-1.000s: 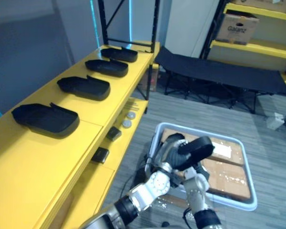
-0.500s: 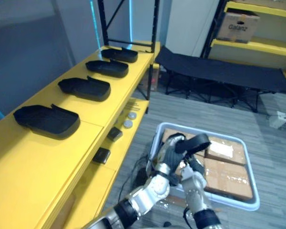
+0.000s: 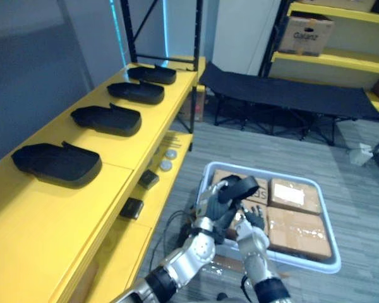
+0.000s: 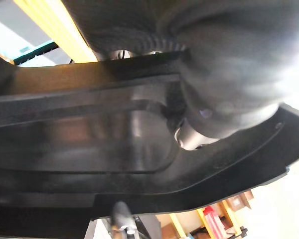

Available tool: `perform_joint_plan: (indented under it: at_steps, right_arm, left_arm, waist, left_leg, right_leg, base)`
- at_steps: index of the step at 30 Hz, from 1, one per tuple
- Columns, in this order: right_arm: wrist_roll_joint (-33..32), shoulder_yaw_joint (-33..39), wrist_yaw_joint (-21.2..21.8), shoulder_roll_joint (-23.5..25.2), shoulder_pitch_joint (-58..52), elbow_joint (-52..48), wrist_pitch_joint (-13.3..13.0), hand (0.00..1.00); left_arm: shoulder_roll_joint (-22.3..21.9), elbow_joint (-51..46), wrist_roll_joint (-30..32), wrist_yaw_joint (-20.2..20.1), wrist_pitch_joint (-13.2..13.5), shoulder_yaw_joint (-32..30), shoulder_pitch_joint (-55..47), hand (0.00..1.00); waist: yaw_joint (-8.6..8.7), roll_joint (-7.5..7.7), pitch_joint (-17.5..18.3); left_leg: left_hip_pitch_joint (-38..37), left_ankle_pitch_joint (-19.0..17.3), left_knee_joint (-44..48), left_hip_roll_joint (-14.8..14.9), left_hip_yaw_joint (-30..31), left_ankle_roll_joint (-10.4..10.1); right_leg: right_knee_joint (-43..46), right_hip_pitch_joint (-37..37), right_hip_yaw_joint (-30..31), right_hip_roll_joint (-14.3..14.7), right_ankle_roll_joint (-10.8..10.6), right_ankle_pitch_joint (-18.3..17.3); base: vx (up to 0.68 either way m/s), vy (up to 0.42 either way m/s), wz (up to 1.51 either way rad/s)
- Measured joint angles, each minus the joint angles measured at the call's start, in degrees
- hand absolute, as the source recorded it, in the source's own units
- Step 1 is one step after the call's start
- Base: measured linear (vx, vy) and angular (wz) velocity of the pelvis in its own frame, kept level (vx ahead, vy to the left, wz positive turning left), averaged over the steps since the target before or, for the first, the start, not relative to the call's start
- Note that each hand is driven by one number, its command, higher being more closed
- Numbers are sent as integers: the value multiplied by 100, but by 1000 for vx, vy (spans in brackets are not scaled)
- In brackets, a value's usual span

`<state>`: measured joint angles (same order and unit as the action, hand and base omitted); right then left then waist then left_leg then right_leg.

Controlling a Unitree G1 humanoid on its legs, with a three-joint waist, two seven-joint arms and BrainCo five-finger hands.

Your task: Walk over and take plastic housings, then place them on the shelf

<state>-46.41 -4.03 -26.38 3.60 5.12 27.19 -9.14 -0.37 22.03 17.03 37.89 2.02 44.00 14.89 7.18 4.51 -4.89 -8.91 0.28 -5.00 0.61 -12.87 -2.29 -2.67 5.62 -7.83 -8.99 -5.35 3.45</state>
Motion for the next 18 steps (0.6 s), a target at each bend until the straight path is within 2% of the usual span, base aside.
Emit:
perform_joint_plan:
  at_steps: [3,6,8,12,13,14,15,17,18]
  right_arm:
    - [0,-3,194,-85,-82,-161,77,0]
    - [-3,0,455,-172,-413,-828,109,0]
    - [-4,0,754,-267,-725,-1549,123,0]
    - [-37,0,1352,-451,-997,-2289,233,0]
    - [-266,-2,1641,-492,-1084,-2471,304,0]
    - [-698,-7,2193,-551,-1171,-2586,490,0]
    - [-967,-16,2506,-587,-1217,-2630,629,0]
    - [-2004,-88,4150,-769,-1494,-2697,1217,0]
    - [-2195,-140,4497,-823,-1562,-2714,1320,0]
  left_arm:
    - [9,-2,184,153,-31,-118,-32,100]
    - [12,-20,214,236,-107,-328,-35,100]
    - [31,-105,314,309,-122,-494,-68,100]
    - [176,-337,589,476,-125,-612,-79,100]
    - [199,-382,624,507,-125,-708,-79,100]
    - [212,-400,638,601,-125,-847,-78,100]
    - [212,-401,645,625,-125,-934,-78,100]
    - [220,-406,646,673,-125,-1275,-67,100]
    - [223,-406,646,681,-125,-1352,-66,100]
  waist:
    - [-8,1,0]
    - [-4,7,-3]
    - [4,9,-4]
    - [34,41,-21]
    - [78,62,-33]
    - [112,82,-42]
    - [131,90,-47]
    - [173,113,-59]
    - [173,115,-59]
  left_leg:
    - [42,-11,4,40,-9,0]
    - [89,-22,24,52,-14,-11]
    - [90,-54,25,65,-46,-17]
    - [51,-110,25,79,-176,-19]
    - [25,-128,25,78,-198,-17]
    - [4,-148,25,77,-222,-18]
    - [-5,-158,25,75,-237,-16]
    - [-9,-177,24,67,-254,-8]
    - [-9,-179,24,68,-253,-9]
  right_leg:
    - [10,-54,28,-1,-6,-2]
    - [19,-110,41,9,-62,34]
    - [20,-130,76,15,-89,51]
    - [22,-160,205,16,-91,52]
    - [23,-152,231,16,-91,51]
    - [30,-152,281,18,-91,49]
    - [34,-154,305,18,-92,46]
    - [43,-159,321,11,-108,30]
    - [44,-159,320,11,-107,28]
  base:
    - [0,0,0]
    - [39,-3,-1]
    - [48,5,-7]
    - [37,24,-17]
    - [16,18,-12]
    - [17,21,-13]
    - [18,21,-12]
    - [22,13,-5]
    - [0,0,0]
